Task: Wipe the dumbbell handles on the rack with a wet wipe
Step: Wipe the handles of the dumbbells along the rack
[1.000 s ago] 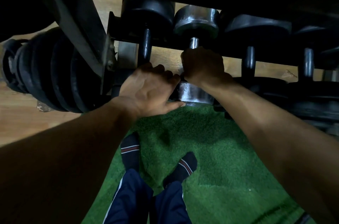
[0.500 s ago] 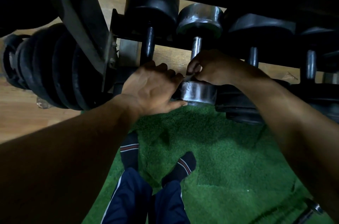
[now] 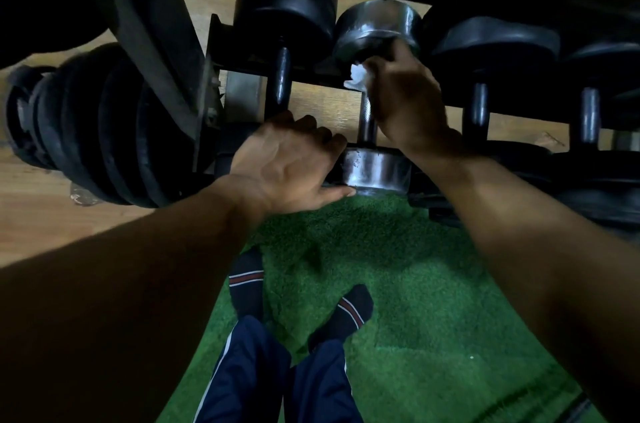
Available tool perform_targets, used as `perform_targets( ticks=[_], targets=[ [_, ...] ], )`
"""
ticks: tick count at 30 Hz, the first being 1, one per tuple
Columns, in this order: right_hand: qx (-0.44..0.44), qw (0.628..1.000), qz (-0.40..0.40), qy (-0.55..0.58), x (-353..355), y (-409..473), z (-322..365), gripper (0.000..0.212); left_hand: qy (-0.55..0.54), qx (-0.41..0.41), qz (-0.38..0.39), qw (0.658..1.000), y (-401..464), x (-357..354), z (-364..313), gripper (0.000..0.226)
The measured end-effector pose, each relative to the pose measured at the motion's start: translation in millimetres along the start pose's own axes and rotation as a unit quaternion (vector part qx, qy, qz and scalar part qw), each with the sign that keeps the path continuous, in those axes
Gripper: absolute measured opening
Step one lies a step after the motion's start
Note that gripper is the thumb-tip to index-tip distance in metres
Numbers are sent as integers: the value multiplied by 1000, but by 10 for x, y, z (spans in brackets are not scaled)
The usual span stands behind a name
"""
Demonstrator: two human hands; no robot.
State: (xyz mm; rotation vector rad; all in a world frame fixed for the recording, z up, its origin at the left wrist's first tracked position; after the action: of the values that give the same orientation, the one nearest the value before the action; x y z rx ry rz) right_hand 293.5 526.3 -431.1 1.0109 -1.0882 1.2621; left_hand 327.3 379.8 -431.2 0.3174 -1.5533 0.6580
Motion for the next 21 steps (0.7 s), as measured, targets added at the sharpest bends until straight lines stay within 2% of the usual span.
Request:
perform_targets(
  ticks=[5,9,11,14,16,19,21],
  targets=[
    [-25,998,-10,60,-49,-149,-184,28,-12,-1,15,1000,10,-56,25,81],
    [-15,994,25,106,-24,-236,-132,53,-21,0,11,1000,0,-13,15,79],
    [13,991,62,116,-2,-284,-66,47,-18,-2,11,1000,-5,-16,15,77],
    [57,976,156,140,-72,-361,2,22,-20,-8,0,1000,-14,55,-9,75],
    [84,963,202,159,-112,-387,30,25,-13,-11,-13,1000,-19,89,-18,76],
    [131,946,244,171,-88,-388,105,32,-27,2,8,1000,-14,52,12,76],
    [131,936,262,196,-61,-373,99,31,-31,9,19,999,-4,-9,30,75]
  ],
)
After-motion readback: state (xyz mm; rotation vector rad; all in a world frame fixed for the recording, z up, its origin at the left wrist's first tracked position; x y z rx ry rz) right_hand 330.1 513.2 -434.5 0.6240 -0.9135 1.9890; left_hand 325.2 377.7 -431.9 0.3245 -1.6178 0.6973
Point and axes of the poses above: each hand's wrist, its own y-axis towards the middle knuckle, its own x-axis out of the back of the hand, z = x × y, the point moved 8 cm from there along y, towards the middle knuckle, and after that the axes turned 11 degrees about x, right-handed, at the moved point
